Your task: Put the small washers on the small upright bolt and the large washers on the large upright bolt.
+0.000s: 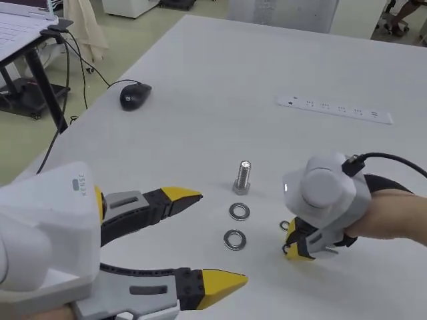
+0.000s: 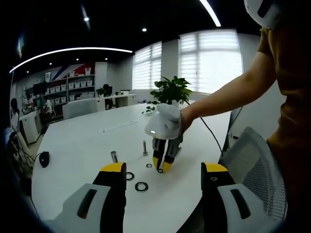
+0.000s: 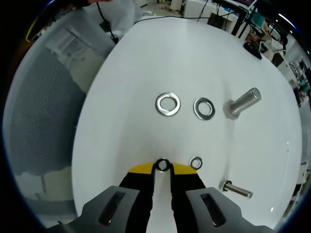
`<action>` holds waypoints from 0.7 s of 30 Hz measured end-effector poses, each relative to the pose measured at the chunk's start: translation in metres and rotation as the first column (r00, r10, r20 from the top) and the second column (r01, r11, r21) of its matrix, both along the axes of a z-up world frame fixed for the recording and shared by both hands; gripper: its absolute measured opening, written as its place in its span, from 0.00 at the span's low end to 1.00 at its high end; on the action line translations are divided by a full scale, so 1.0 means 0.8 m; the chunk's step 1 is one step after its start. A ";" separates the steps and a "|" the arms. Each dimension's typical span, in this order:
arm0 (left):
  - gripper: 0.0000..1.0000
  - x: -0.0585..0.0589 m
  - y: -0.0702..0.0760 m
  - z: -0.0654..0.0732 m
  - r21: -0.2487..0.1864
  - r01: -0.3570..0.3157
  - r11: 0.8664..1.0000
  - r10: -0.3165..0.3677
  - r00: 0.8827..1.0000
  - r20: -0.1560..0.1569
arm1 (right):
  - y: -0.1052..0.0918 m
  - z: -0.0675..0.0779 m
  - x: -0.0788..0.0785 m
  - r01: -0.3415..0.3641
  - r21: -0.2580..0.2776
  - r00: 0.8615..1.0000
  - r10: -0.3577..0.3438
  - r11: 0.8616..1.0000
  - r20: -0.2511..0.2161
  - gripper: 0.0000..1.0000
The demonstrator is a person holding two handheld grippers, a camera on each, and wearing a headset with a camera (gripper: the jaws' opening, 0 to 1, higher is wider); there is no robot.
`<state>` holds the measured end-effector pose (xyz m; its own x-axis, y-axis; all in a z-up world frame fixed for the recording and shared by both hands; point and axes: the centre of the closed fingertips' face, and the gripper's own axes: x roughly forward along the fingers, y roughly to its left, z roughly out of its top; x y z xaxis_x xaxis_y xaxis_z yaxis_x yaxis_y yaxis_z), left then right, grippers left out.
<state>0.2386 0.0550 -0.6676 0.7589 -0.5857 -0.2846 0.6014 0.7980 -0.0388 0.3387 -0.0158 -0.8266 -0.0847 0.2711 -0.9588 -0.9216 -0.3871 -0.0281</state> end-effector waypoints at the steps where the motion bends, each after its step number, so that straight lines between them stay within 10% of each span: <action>1: 0.61 0.000 0.000 0.000 0.003 0.000 1.000 0.000 1.000 0.001 | 0.000 0.000 0.000 0.000 0.000 1.000 0.000 1.000 0.000 0.13; 21: 0.61 0.006 -0.007 -0.004 0.001 0.019 1.000 -0.019 1.000 -0.008 | -0.028 0.061 0.057 0.116 0.048 0.993 -0.117 0.992 0.017 0.12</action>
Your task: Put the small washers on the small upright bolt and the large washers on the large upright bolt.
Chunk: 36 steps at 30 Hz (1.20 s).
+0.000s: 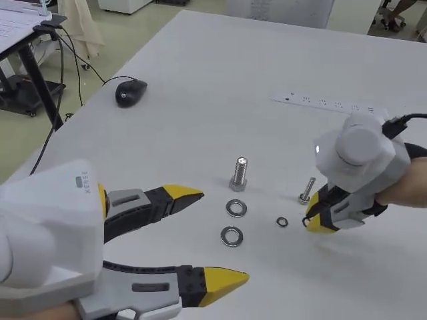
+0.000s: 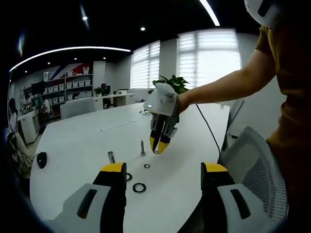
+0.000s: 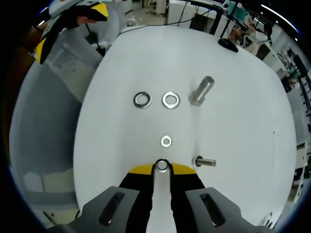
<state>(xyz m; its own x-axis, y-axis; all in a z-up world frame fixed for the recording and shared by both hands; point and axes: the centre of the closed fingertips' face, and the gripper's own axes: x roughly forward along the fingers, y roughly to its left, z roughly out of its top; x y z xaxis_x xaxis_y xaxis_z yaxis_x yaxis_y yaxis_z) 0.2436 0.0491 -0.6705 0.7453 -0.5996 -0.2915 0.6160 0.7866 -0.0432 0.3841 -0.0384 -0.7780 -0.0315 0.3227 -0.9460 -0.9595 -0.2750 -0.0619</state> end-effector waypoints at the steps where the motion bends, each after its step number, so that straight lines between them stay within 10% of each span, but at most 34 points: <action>1: 0.61 0.000 -0.001 -0.001 0.002 0.002 1.000 -0.002 1.000 -0.002 | -0.002 0.005 0.007 0.005 -0.001 1.000 -0.005 1.000 0.013 0.12; 15: 0.61 0.004 -0.001 -0.004 -0.002 0.009 1.000 -0.009 1.000 -0.010 | 0.008 0.039 0.053 0.040 0.017 0.996 -0.041 0.999 0.080 0.12; 36: 0.61 0.009 0.005 -0.007 -0.010 -0.005 1.000 0.005 1.000 -0.021 | 0.021 0.025 0.071 0.009 -0.024 0.997 -0.007 1.000 0.076 0.12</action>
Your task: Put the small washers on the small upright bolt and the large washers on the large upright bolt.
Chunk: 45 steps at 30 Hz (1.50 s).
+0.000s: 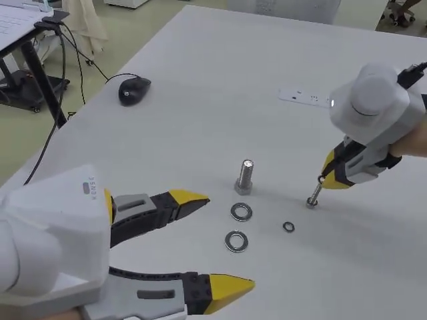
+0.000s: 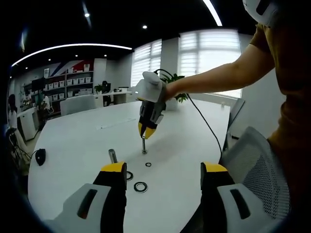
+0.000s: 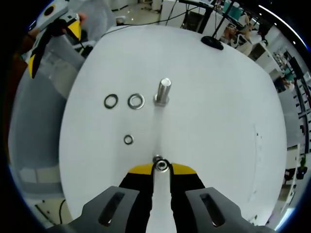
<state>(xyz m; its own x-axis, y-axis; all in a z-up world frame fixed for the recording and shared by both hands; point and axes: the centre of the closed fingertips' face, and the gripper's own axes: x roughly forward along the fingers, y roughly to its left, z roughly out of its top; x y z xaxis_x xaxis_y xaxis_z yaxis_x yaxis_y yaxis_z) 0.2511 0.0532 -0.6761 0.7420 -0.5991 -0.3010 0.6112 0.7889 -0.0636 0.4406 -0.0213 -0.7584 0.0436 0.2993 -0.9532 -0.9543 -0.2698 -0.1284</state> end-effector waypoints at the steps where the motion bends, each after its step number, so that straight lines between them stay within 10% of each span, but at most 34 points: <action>1: 0.61 0.000 0.000 0.000 -0.001 0.000 1.000 0.000 1.000 -0.001 | -0.001 -0.001 0.002 -0.005 -0.005 1.000 0.005 1.000 0.004 0.12; 45: 0.60 0.002 -0.004 -0.007 -0.013 0.010 1.000 -0.011 1.000 -0.025 | -0.002 -0.062 -0.007 -0.032 -0.026 0.999 0.031 0.999 -0.033 0.13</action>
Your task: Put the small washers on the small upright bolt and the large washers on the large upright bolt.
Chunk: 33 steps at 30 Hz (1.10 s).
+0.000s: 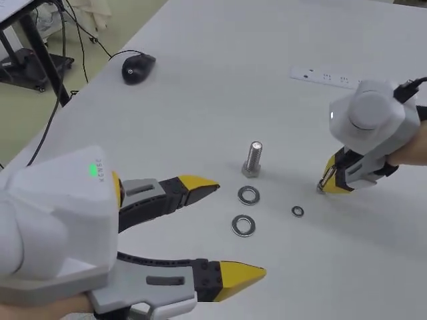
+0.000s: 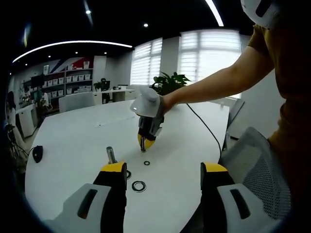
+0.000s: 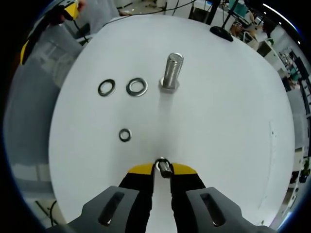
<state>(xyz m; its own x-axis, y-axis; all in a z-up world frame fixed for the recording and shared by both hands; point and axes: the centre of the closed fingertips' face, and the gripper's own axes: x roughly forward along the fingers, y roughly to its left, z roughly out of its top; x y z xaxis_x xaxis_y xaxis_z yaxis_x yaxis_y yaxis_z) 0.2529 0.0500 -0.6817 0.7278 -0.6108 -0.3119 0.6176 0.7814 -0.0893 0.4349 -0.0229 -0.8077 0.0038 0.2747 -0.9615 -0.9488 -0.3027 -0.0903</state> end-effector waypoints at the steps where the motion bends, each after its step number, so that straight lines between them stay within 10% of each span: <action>1: 0.60 0.000 0.000 0.000 -0.001 -0.001 1.000 0.001 1.000 0.001 | 0.000 -0.001 0.001 0.000 0.003 1.000 0.000 1.000 -0.002 0.13; 33: 0.60 -0.008 -0.004 0.012 0.023 0.001 1.000 -0.002 1.000 0.026 | -0.031 0.021 -0.017 0.042 0.031 0.999 -0.042 0.999 0.010 0.16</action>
